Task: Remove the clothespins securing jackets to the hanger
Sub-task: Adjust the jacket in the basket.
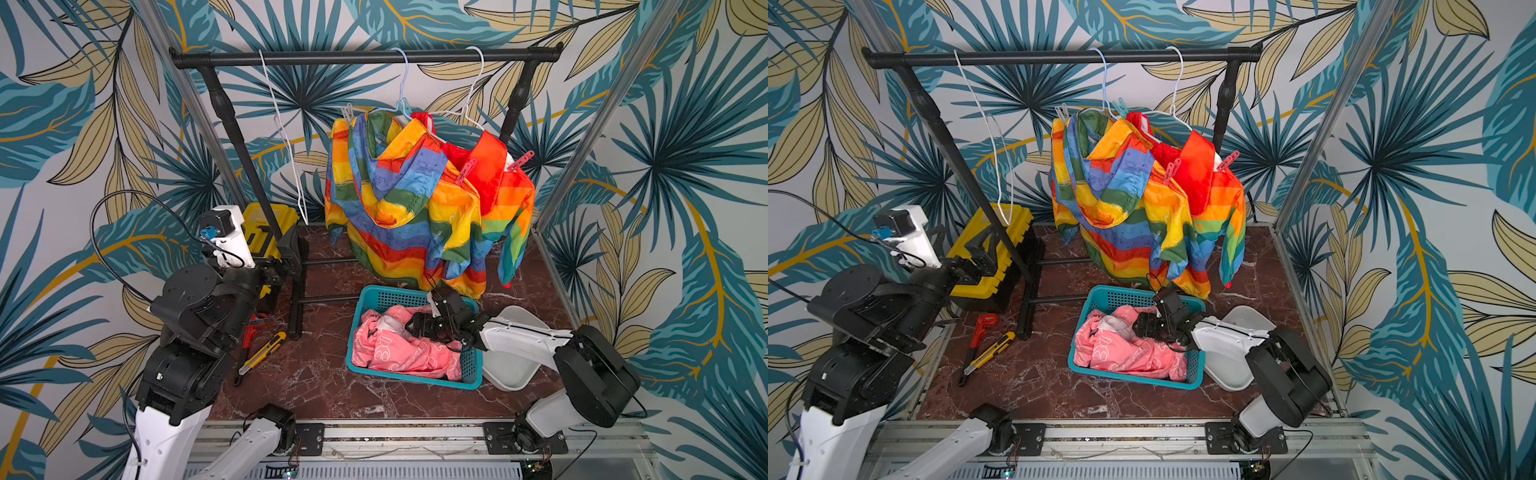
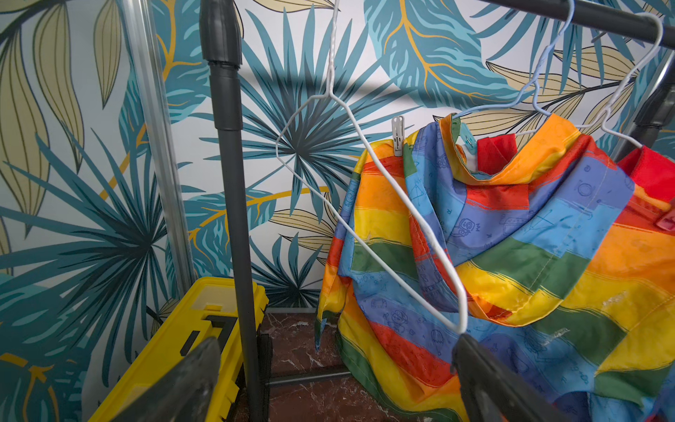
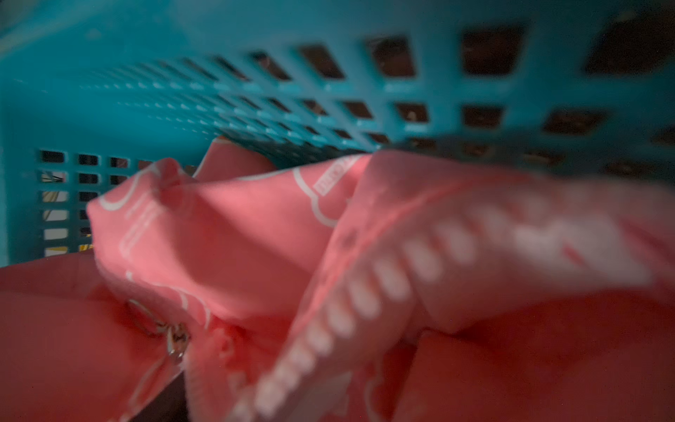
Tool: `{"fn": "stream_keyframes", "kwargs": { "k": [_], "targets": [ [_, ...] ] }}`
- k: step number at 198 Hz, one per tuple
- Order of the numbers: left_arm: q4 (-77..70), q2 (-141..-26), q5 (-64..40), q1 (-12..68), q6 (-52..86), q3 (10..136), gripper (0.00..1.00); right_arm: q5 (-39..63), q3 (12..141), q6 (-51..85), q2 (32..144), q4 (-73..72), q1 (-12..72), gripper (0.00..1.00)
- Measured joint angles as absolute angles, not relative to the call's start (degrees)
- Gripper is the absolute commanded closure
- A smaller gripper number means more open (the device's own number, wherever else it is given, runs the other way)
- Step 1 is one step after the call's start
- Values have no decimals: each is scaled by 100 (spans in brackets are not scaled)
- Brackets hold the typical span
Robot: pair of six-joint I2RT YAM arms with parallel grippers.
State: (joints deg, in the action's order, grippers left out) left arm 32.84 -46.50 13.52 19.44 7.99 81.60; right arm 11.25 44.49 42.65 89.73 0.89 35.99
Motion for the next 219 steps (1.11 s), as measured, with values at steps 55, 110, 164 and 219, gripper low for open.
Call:
{"fn": "stream_keyframes", "kwargs": {
  "k": [55,110,164,219],
  "targets": [
    [3369,-4366,1050,1944,838,7738,0,729,5019,3868,7732,1483,3769,0],
    [3599,-3994,749,1944,902,7089,0,163,6318,2971,6388,2974,3778,0],
    [3719,-3861,198,1944,1079,6567,0,-399,7638,2167,5964,3927,3787,1],
    [3697,-3977,-1181,1944,1310,6217,0,-1221,9045,1256,6040,4167,3546,4]
  ]
}}
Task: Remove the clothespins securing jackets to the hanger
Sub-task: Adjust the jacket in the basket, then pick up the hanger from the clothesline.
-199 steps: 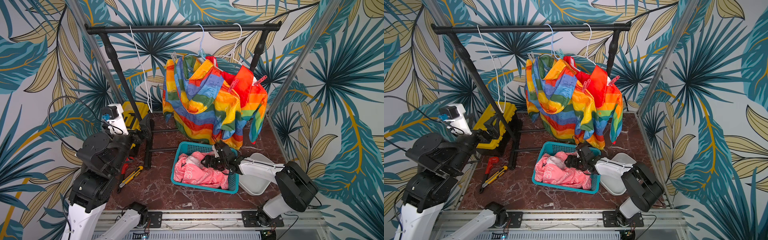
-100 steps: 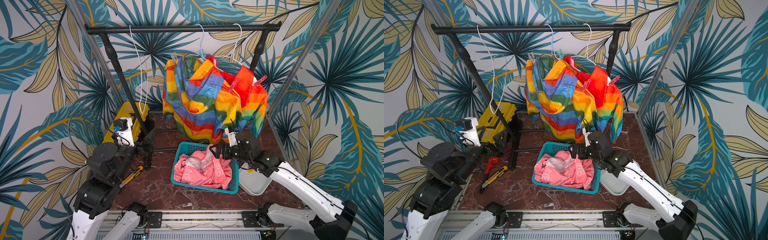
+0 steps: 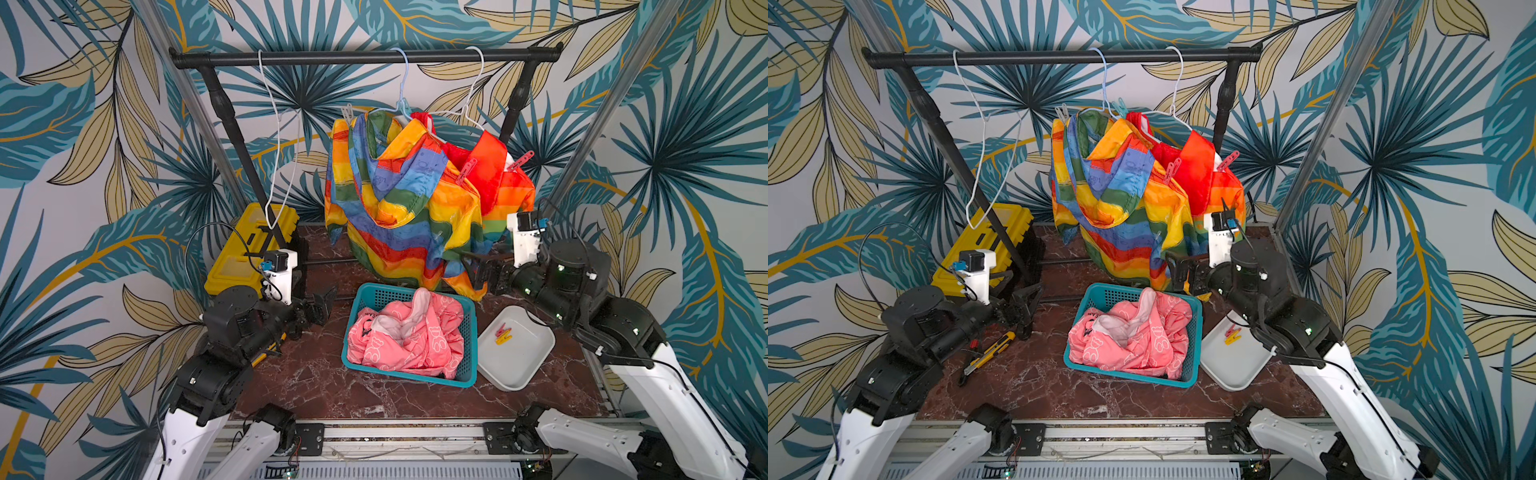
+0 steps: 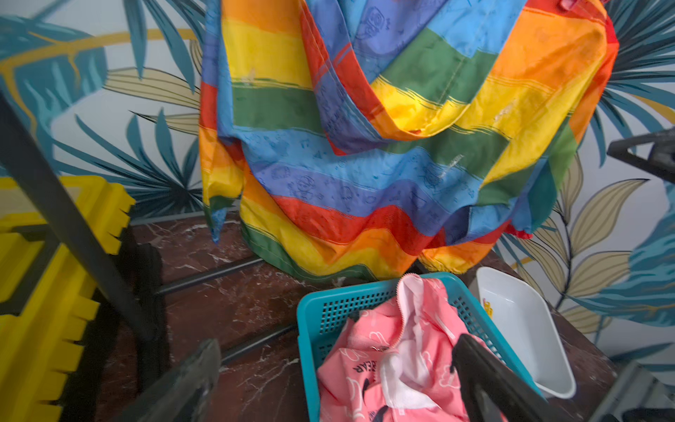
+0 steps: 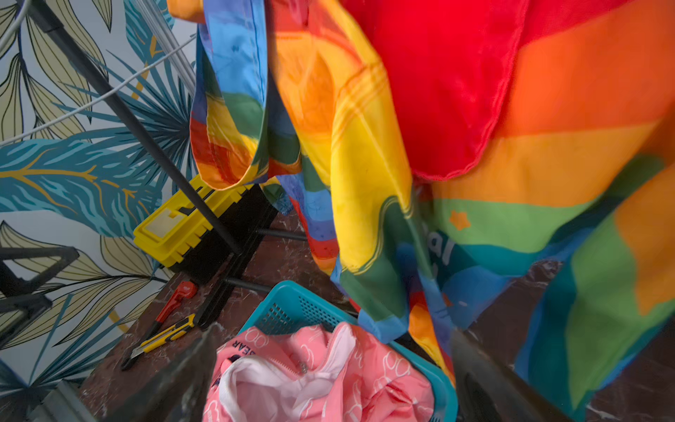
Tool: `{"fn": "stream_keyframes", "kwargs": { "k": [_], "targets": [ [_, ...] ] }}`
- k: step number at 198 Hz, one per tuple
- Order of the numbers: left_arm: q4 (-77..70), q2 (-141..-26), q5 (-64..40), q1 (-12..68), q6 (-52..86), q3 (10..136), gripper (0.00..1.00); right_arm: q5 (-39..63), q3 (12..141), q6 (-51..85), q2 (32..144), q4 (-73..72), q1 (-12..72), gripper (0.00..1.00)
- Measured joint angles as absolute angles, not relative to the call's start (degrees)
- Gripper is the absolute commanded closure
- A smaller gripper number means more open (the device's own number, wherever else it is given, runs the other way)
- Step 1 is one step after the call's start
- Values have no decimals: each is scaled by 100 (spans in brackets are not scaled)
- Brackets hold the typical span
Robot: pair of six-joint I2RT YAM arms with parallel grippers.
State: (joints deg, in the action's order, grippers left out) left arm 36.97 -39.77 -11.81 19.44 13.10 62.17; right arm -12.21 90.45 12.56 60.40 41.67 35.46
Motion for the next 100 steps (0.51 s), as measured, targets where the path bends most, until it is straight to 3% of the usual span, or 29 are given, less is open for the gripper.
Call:
{"fn": "stream_keyframes", "kwargs": {
  "k": [42,100],
  "targets": [
    [3568,-4176,-1686,1944,1728,5535,0,-642,9977,917,6814,4145,2720,17],
    [3402,-4119,-1844,1957,1914,5172,1,248,10779,714,7712,4056,2574,37]
  ]
}}
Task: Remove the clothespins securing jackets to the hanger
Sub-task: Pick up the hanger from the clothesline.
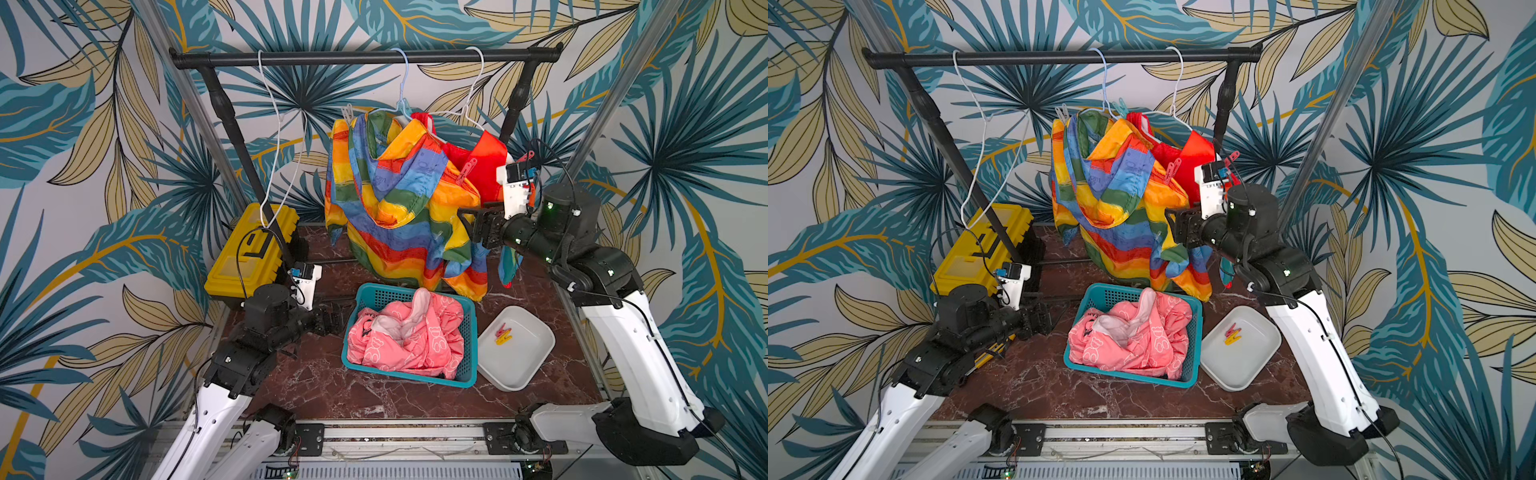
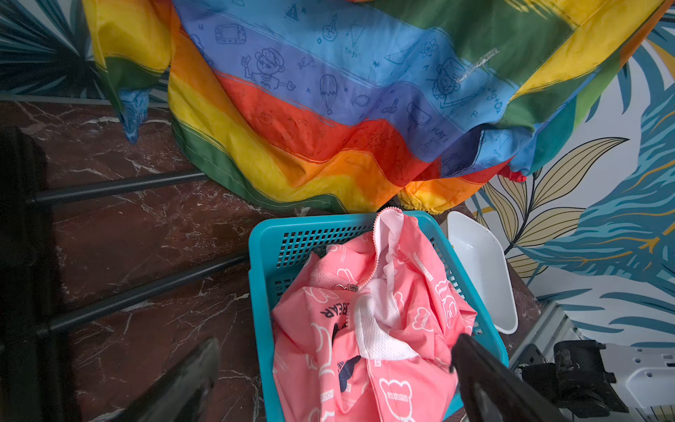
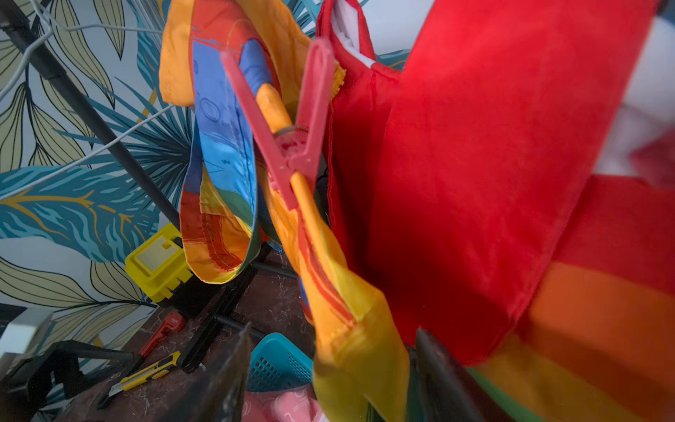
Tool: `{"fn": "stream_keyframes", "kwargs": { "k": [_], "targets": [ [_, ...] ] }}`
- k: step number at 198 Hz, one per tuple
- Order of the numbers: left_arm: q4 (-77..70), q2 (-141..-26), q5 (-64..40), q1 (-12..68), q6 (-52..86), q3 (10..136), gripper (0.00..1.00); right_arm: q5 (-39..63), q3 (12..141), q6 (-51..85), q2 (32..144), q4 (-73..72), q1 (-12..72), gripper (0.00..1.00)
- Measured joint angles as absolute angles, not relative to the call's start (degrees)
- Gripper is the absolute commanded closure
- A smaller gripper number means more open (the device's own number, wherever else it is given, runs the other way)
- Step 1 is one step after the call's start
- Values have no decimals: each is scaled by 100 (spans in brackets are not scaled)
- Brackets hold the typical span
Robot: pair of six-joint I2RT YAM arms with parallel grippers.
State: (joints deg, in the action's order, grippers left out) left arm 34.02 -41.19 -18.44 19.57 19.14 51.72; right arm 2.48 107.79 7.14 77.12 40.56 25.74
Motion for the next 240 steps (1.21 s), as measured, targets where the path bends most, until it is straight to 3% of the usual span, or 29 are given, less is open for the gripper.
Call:
{"fn": "stream_keyframes", "kwargs": {
  "k": [109,148,192,240],
  "targets": [
    [3061,-4257,-1955,1977,2049,4899,0,607,11426,587,8309,4036,2558,59],
    [3002,-4281,-1966,1981,2067,4895,0,670,11542,556,8484,4038,2558,74],
    [2952,-4333,-1979,1984,2069,4895,1,895,11590,539,8525,4060,2558,100],
    [2897,-4504,-2005,2023,2117,4895,0,1203,11605,510,8508,4062,2565,100]
  ]
}}
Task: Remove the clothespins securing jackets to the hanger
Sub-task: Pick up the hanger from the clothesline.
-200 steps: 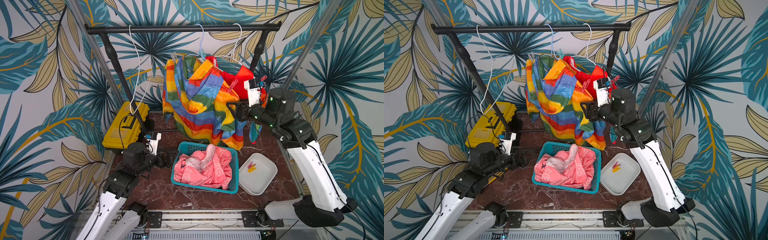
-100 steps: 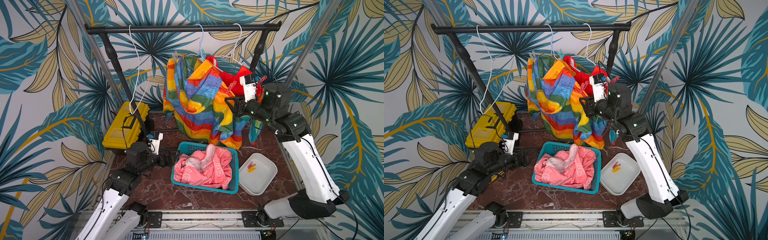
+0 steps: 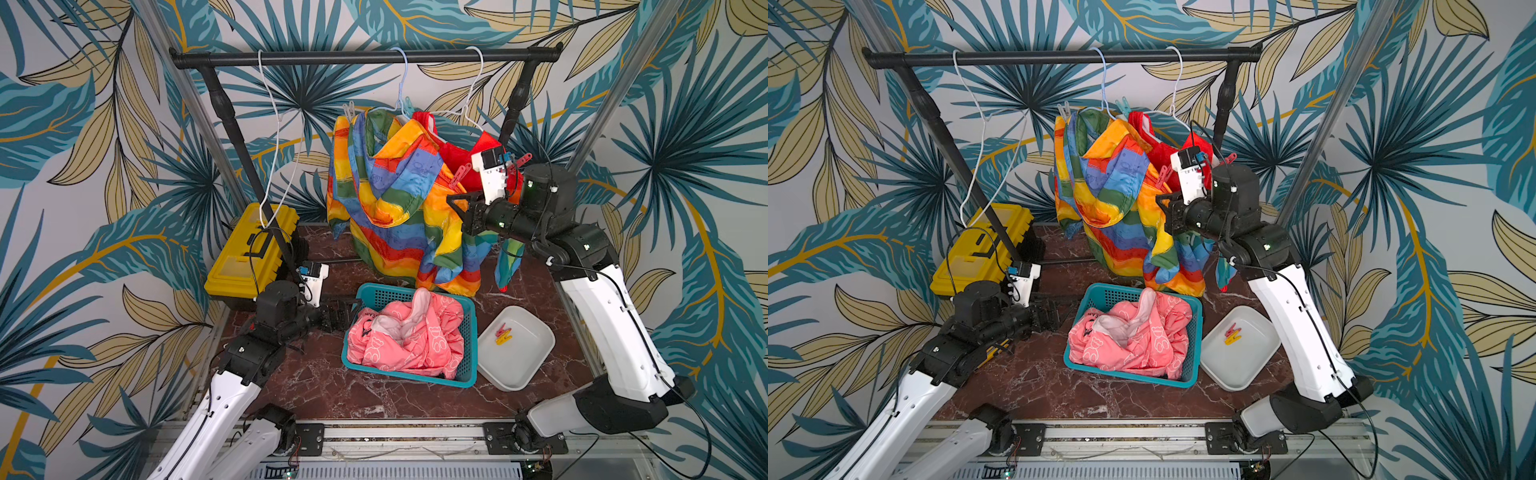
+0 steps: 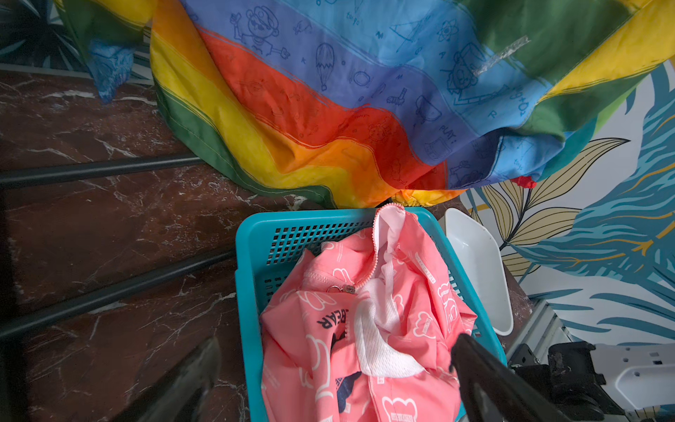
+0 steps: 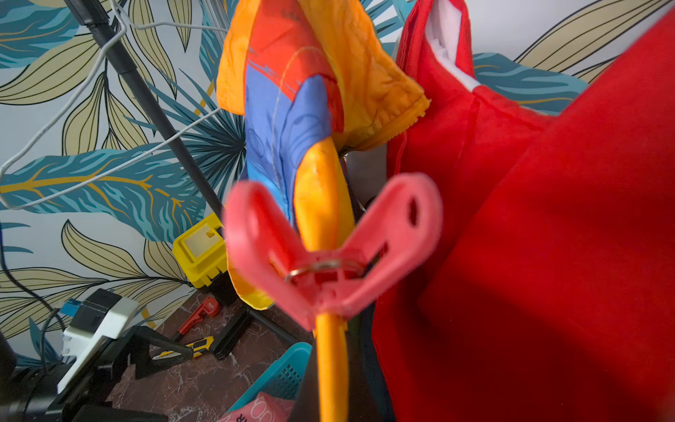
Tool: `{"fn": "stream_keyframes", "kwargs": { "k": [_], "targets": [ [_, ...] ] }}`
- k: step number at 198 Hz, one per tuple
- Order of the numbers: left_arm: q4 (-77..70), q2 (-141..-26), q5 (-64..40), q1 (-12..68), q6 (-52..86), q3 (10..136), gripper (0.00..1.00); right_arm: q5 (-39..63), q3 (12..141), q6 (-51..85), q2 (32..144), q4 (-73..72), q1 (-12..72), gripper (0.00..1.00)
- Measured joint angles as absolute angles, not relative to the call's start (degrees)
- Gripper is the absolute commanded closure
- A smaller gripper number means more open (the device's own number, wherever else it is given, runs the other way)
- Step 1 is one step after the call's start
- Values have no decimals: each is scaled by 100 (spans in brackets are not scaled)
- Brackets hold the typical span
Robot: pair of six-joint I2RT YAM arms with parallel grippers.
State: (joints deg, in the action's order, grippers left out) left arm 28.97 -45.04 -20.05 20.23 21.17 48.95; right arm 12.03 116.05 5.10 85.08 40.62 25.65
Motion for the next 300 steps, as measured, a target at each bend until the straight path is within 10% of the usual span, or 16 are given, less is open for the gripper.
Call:
{"fn": "stream_keyframes", "kwargs": {
  "k": [300],
  "targets": [
    [2261,-4759,-659,2434,2471,4762,0,648,10978,1186,7030,2578,2558,100]
  ]
}}
